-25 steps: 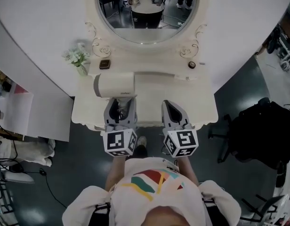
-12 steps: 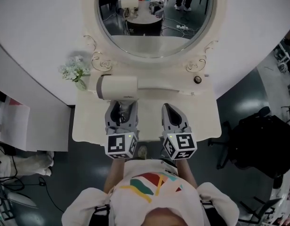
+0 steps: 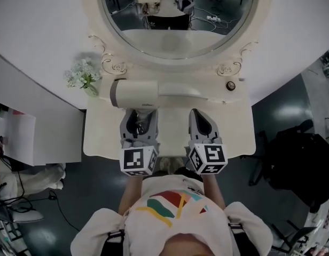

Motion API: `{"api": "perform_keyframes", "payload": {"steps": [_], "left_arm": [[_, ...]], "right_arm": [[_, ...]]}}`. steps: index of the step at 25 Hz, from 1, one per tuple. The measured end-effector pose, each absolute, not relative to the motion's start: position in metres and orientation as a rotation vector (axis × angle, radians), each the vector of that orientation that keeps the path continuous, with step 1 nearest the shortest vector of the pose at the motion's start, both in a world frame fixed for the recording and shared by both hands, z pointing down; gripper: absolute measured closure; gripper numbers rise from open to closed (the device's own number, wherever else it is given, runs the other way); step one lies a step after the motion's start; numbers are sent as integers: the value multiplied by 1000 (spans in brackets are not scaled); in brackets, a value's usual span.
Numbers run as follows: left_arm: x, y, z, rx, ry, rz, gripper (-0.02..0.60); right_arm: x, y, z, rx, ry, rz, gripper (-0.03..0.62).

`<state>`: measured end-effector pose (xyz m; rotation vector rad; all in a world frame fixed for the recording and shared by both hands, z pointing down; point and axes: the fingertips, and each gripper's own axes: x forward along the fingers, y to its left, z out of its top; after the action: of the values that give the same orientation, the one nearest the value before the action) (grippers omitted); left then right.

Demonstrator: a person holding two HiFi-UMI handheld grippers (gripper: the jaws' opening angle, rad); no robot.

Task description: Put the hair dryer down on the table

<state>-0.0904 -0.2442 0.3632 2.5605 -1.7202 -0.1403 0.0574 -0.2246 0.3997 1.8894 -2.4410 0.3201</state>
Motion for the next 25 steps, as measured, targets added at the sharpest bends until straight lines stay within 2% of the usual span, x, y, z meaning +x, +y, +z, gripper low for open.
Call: {"api": "perform_keyframes", "payload": {"steps": [25], "left_arm": [[-74, -272, 383, 2538, -1751, -1, 382]], "right_arm": [[53, -255, 403, 1787, -2494, 301, 594]]}}
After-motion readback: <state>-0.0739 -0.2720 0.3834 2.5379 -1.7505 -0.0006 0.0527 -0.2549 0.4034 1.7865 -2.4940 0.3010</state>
